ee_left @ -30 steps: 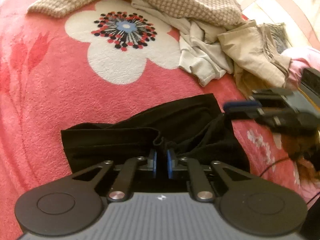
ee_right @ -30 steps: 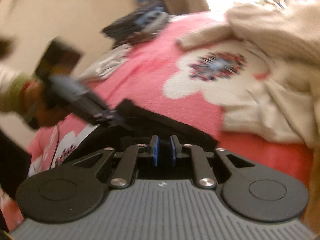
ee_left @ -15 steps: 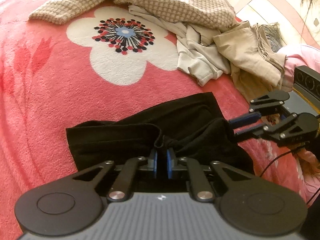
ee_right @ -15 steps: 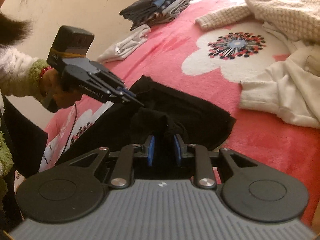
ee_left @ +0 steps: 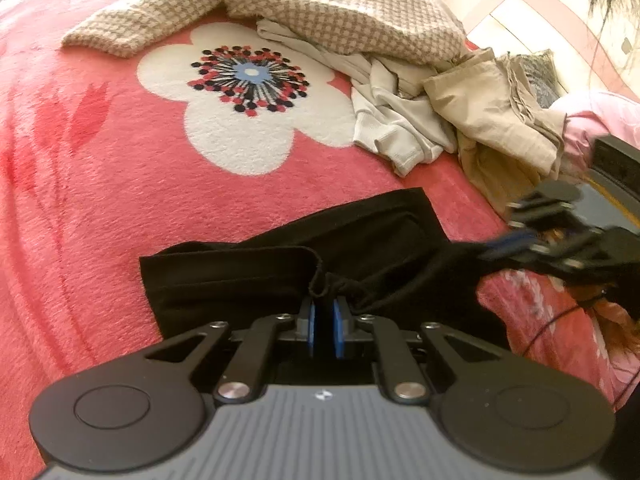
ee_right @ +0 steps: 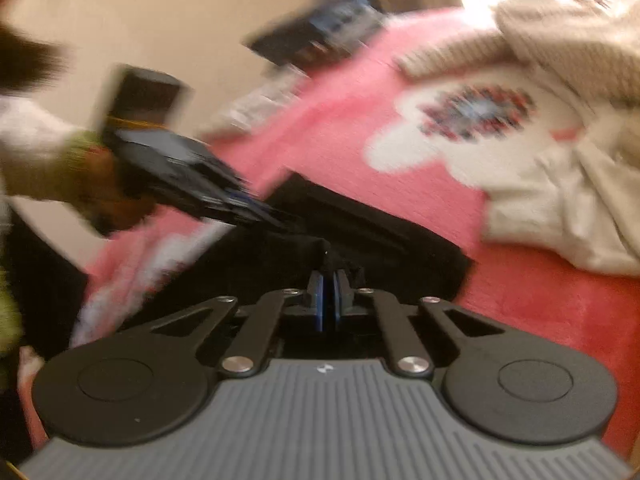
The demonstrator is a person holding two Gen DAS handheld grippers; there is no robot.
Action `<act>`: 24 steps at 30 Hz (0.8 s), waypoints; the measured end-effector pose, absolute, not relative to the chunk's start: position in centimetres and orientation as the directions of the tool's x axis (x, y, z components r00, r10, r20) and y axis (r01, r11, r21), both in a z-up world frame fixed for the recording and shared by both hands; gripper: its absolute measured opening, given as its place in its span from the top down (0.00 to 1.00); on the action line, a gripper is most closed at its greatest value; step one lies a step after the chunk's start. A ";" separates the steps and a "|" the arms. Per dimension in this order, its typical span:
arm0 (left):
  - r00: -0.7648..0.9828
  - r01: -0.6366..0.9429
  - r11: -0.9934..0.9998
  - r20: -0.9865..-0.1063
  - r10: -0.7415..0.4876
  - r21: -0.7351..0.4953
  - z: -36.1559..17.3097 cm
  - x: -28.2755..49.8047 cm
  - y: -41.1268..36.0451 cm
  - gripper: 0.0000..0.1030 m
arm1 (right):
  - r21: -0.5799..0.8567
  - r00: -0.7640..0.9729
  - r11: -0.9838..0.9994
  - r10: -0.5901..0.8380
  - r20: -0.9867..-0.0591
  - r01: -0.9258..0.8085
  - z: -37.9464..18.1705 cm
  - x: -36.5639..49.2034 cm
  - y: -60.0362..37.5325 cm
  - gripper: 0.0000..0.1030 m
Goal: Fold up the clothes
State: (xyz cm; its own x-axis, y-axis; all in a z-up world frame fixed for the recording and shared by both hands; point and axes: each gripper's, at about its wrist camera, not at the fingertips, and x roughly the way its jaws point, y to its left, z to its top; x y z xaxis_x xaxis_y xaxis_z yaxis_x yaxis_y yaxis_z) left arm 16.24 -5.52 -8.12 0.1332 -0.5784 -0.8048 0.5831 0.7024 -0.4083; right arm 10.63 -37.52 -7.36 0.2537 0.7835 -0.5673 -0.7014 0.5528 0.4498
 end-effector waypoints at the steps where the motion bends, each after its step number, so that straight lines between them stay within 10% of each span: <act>1: 0.131 0.572 0.707 -0.804 -0.581 -0.417 -8.2 16.4 -5.4 0.90 | 0.444 0.248 0.533 0.796 -0.553 -0.720 -6.7 10.0 -37.6 0.97; 14: 0.150 0.350 0.718 -0.721 -0.677 -0.602 -8.3 18.8 -2.9 0.90 | 0.400 0.307 0.571 0.773 -0.555 -0.717 -5.8 9.3 -38.5 0.98; 24: 0.129 0.476 0.717 -0.767 -0.629 -0.508 -8.1 16.6 -2.7 0.91 | 0.423 0.120 0.475 0.762 -0.636 -0.772 -6.7 8.4 -36.1 0.94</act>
